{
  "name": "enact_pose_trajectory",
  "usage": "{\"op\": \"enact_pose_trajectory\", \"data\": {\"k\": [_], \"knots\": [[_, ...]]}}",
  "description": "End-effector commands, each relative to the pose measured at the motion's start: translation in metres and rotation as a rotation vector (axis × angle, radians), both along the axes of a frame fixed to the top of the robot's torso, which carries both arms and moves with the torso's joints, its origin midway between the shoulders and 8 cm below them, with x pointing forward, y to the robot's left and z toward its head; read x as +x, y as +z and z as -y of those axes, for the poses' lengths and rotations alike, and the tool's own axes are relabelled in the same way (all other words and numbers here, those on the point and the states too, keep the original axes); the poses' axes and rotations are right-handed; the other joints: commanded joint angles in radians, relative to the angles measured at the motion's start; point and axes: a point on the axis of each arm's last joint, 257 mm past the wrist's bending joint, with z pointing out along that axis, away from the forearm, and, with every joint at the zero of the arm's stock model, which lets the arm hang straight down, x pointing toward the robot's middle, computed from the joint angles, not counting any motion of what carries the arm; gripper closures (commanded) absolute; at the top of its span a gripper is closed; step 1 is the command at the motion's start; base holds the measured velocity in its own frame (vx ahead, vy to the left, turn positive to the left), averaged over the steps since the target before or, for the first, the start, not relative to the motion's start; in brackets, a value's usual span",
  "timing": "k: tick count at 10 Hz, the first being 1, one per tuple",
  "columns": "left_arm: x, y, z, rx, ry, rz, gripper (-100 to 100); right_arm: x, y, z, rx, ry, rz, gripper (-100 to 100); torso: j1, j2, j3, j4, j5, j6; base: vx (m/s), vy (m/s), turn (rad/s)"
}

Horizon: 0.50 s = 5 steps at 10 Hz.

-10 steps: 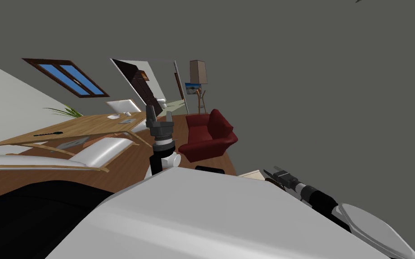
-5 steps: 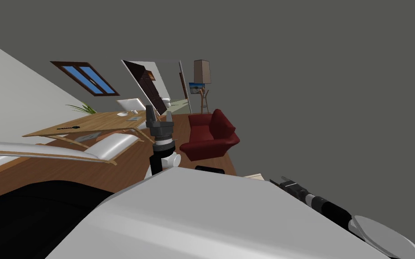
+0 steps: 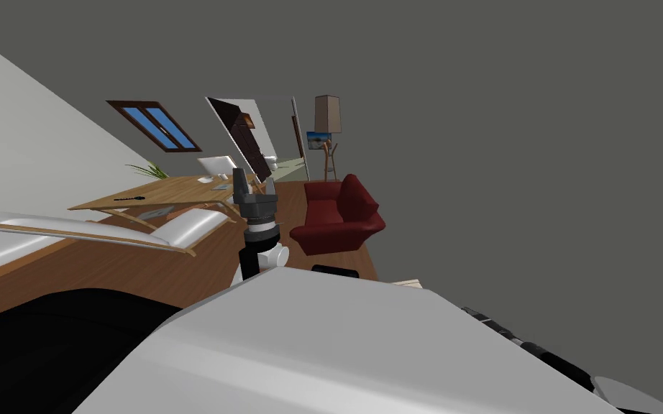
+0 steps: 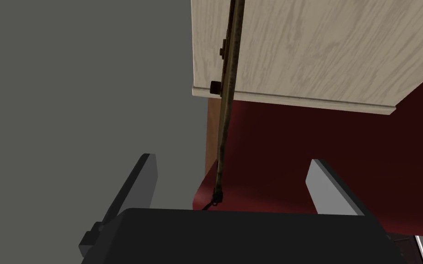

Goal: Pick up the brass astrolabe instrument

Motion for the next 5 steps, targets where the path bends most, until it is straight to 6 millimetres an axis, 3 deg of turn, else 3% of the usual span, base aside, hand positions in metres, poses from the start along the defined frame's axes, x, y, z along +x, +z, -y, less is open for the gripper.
{"op": "enact_pose_trajectory", "data": {"k": [1,2,3,5], "knots": [[0.000,0.000,0.000,0.000,0.000,0.000,0,0.000,0.000,0.000,0.000,0.000,0.000,-100,0.000,0.000,0.000,0.000,0.000,0.000,-0.017,-0.011,0.009],[0.000,0.000,0.000,0.000,0.000,0.000,0,-0.002,0.000,0.000,0.001,-0.002,-0.005,0,0.000,-0.001,-0.001,0.000,0.000,0.000,0.000,0.000,0.000],[0.000,0.000,0.000,0.000,0.000,0.000,0,-0.003,-0.011,-0.005,0.002,-0.009,-0.005,-100,0.001,-0.002,-0.001,0.000,0.000,0.000,0.012,-0.014,0.058],[0.000,0.000,0.000,0.000,0.000,0.000,0,-0.005,-0.022,-0.010,0.002,-0.015,-0.006,-100,0.000,-0.003,-0.002,-0.001,0.000,0.000,0.005,-0.006,0.031]]}}
